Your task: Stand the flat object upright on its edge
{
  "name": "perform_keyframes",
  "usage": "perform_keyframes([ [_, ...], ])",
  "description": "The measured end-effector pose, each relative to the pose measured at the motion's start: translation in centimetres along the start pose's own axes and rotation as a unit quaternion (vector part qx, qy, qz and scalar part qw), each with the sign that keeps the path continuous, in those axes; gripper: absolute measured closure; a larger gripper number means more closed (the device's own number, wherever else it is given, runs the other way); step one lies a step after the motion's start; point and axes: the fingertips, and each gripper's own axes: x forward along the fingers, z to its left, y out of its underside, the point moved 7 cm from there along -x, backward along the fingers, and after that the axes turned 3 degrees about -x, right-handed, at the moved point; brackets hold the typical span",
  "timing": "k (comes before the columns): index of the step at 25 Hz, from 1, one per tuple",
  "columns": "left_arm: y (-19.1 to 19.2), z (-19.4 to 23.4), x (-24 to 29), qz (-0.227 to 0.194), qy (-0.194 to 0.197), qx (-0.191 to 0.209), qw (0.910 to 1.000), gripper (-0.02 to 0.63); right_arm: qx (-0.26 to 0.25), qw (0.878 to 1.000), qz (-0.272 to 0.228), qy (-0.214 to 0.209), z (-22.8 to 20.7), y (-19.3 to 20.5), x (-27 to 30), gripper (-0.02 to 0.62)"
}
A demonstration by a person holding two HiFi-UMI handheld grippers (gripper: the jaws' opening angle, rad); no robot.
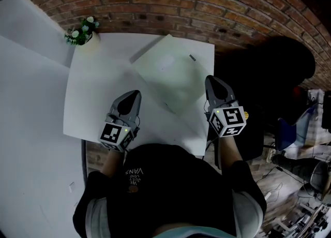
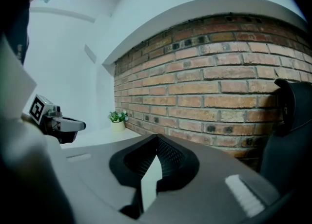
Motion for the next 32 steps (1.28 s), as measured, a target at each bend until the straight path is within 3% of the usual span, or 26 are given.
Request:
perform_keyframes([
  [8, 2.7, 1.5, 2.2, 0.043, -0.050, -0.027, 0.9975, 0.606, 0.027, 0.998, 0.040, -0.039, -2.6, 2.9, 4.0, 0.597],
  [17, 6.5, 1.7, 4.9, 0.100, -0.043, -0.085, 0.9904, 0.605, 0.028, 0.993, 0.101, -0.061, -4.8, 6.6, 7.7, 0.595],
  [21, 7.7, 1.8, 5.7, 0.126, -0.041, -0.100, 0.9860, 0.562, 0.026, 0.990, 0.120, -0.070, -5.4, 7.7, 8.9, 0.592],
  [29, 8.8, 1.9, 6.7, 0.149, -0.038, -0.123, 0.9805, 0.482, 0.032, 0.985, 0.136, -0.098, -5.8, 8.3, 10.8, 0.458],
  [32, 9.2, 2.1, 7.0, 0.155, -0.039, -0.140, 0.9771, 0.375, 0.032, 0.983, 0.146, -0.110, -6.1, 8.4, 11.7, 0.402],
])
